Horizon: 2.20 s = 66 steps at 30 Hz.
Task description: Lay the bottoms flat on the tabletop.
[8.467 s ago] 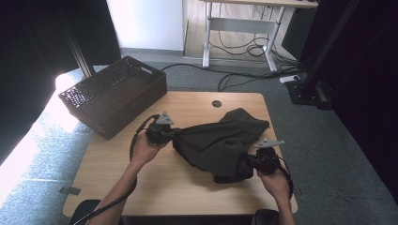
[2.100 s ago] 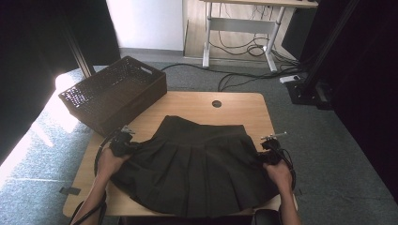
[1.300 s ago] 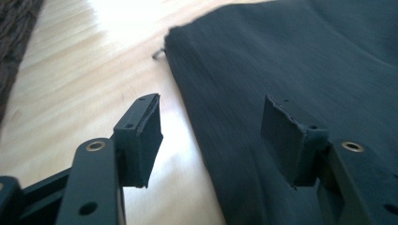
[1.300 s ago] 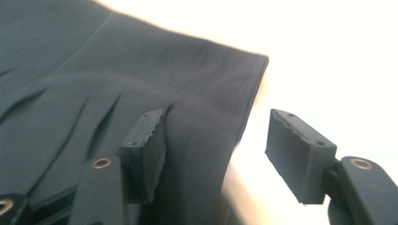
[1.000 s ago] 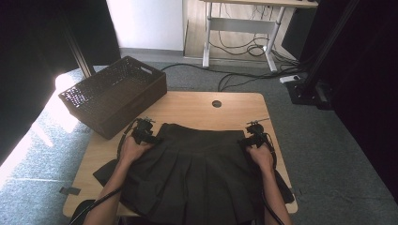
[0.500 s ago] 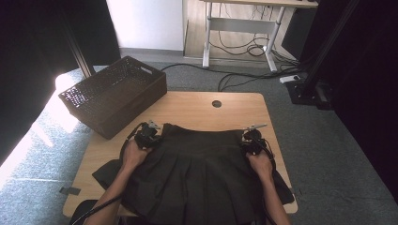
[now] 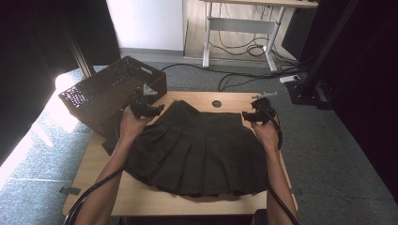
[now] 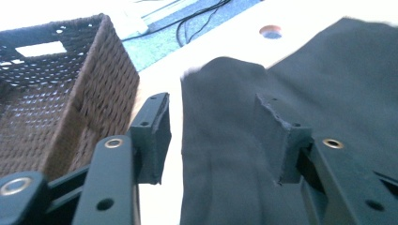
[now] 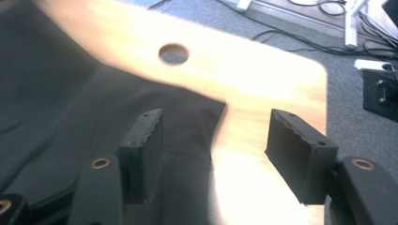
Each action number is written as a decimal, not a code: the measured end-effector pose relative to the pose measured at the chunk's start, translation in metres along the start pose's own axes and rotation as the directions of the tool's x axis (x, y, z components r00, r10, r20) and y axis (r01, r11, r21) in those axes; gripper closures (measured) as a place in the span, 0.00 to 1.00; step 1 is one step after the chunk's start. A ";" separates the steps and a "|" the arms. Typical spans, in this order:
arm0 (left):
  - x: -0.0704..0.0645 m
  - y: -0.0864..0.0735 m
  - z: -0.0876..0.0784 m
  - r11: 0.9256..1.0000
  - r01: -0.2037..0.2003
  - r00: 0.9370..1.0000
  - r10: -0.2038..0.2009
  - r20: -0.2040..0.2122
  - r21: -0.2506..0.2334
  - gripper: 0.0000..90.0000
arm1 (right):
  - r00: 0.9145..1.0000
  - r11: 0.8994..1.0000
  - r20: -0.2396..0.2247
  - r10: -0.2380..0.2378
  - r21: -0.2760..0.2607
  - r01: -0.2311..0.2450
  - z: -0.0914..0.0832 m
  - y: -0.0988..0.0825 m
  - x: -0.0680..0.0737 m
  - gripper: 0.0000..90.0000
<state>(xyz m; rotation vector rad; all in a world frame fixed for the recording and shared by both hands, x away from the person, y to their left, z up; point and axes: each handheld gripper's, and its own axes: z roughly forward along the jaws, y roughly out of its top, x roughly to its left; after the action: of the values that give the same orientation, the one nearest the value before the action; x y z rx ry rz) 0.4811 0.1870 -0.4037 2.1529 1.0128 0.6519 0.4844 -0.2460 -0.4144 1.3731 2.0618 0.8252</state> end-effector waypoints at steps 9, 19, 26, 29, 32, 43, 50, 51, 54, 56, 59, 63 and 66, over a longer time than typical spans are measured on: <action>0.008 -0.073 -0.012 0.993 -0.026 0.999 0.028 -0.019 0.117 0.37 | 0.993 0.996 -0.109 -0.033 0.083 0.042 0.000 -0.064 0.015 0.40; 0.032 -0.134 -0.021 0.978 0.064 0.995 -0.047 -0.086 0.197 0.36 | 0.979 0.993 -0.200 -0.027 0.105 0.049 -0.021 -0.108 0.033 0.45; 0.036 -0.167 -0.014 0.962 0.111 0.993 -0.097 -0.068 0.249 0.43 | 0.980 0.990 -0.200 -0.016 0.135 0.044 -0.031 -0.134 0.034 0.47; 0.038 -0.180 -0.009 0.955 0.149 0.989 -0.146 -0.032 0.256 0.48 | 0.979 0.988 -0.204 0.012 0.150 0.019 -0.034 -0.147 0.030 0.47; 0.042 -0.185 -0.011 0.952 0.202 0.978 -0.209 0.008 0.228 0.59 | 0.980 0.986 -0.197 0.023 0.169 0.011 -0.035 -0.162 0.028 0.46; 0.011 -0.183 -0.020 0.958 0.137 0.984 -0.161 0.077 0.252 0.93 | 0.980 0.981 -0.197 0.031 0.192 0.008 -0.032 -0.185 0.031 0.66; -0.035 -0.183 -0.032 0.965 0.055 0.972 -0.110 0.206 0.257 0.89 | 0.974 0.981 -0.227 0.017 0.190 0.027 -0.036 -0.186 0.048 0.68; -0.041 -0.181 -0.034 0.966 0.034 0.969 -0.094 0.228 0.255 0.86 | 0.973 0.981 -0.229 0.015 0.191 0.029 -0.037 -0.186 0.050 0.68; -0.039 -0.172 -0.045 0.980 0.028 0.959 -0.082 0.270 0.199 0.73 | 0.972 0.980 -0.232 0.019 0.195 0.027 -0.037 -0.186 0.051 0.62; -0.029 -0.163 -0.058 0.990 0.067 0.970 -0.093 0.224 0.123 0.62 | 0.976 0.981 -0.216 0.029 0.196 0.014 -0.038 -0.186 0.052 0.54; -0.013 -0.158 -0.059 0.989 0.105 0.981 -0.120 0.154 0.103 0.53 | 0.981 0.985 -0.188 0.046 0.170 -0.014 -0.042 -0.186 0.054 0.47; 0.008 -0.166 -0.032 0.973 0.114 0.992 -0.121 0.024 0.198 0.53 | 0.990 0.979 -0.134 0.035 0.204 -0.007 -0.036 -0.187 0.055 0.42; 0.011 -0.178 -0.015 0.957 0.129 0.989 -0.145 0.043 0.260 0.61 | 0.992 0.982 -0.117 0.039 0.191 -0.016 -0.033 -0.187 0.053 0.45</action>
<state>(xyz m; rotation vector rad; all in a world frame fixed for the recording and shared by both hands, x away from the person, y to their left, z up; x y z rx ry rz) 0.3936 0.2867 -0.5235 2.2816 1.2580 0.4038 0.3277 -0.2589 -0.5331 1.4881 2.2683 0.7557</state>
